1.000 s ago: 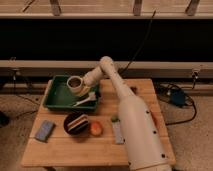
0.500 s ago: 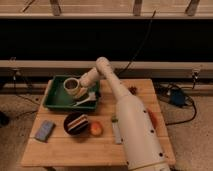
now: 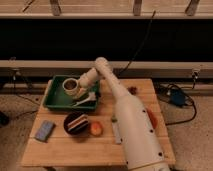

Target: Stack cups into tray

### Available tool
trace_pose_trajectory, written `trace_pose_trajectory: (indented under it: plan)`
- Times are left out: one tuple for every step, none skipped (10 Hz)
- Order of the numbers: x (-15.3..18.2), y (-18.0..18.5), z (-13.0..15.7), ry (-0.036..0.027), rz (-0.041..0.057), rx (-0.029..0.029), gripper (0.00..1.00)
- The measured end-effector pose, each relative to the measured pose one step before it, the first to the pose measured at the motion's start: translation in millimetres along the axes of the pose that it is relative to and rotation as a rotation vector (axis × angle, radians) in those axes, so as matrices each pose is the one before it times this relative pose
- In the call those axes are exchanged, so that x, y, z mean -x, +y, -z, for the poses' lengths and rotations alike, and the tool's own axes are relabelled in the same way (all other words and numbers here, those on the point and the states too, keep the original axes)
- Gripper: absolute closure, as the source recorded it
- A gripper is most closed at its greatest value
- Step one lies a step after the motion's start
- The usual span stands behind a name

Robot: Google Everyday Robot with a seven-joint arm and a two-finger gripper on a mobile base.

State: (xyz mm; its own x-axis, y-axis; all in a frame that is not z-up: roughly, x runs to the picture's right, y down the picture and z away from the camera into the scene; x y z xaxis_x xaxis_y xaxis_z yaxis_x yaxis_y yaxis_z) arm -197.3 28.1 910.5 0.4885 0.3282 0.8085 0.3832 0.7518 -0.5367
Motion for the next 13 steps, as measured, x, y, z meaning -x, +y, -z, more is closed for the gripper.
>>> trace_pose_trajectory:
  plan:
    - [-0.23, 0.07, 0.19, 0.00008, -0.00029, -0.00022, 1.00]
    - [0.18, -0.03, -0.23, -0.00002, 0.00031, 0.00035, 1.00]
    - [0.01, -0.02, 0.02, 0.00000, 0.00002, -0.00006, 1.00]
    - [0.04, 0.03, -0.17, -0.00011, 0.00000, 0.00026, 1.00]
    - [-0.06, 0.09, -0.18, -0.00005, -0.00008, 0.00040, 1.00]
    - [-0.01, 0.00, -0.03, 0.00002, 0.00002, 0.00001, 1.00]
    - [0.07, -0.02, 0.00, -0.00001, 0.00009, 0.00003, 1.00]
    - [-0.03, 0.01, 0.00, 0.00004, -0.00003, 0.00002, 0.97]
    - [-0.10, 0.05, -0.06, -0.00008, -0.00015, 0.00006, 0.89]
    - [-1.21, 0.63, -1.03, -0.00042, -0.00170, 0.00142, 0.81]
    - [0.18, 0.33, 0.07, 0.00017, -0.00017, 0.00110, 0.69]
    - [-3.14, -0.27, -0.10, -0.00544, -0.00758, -0.00738, 0.64]
    - [-6.72, -3.41, 2.29, -0.01185, -0.01145, -0.01682, 0.64]
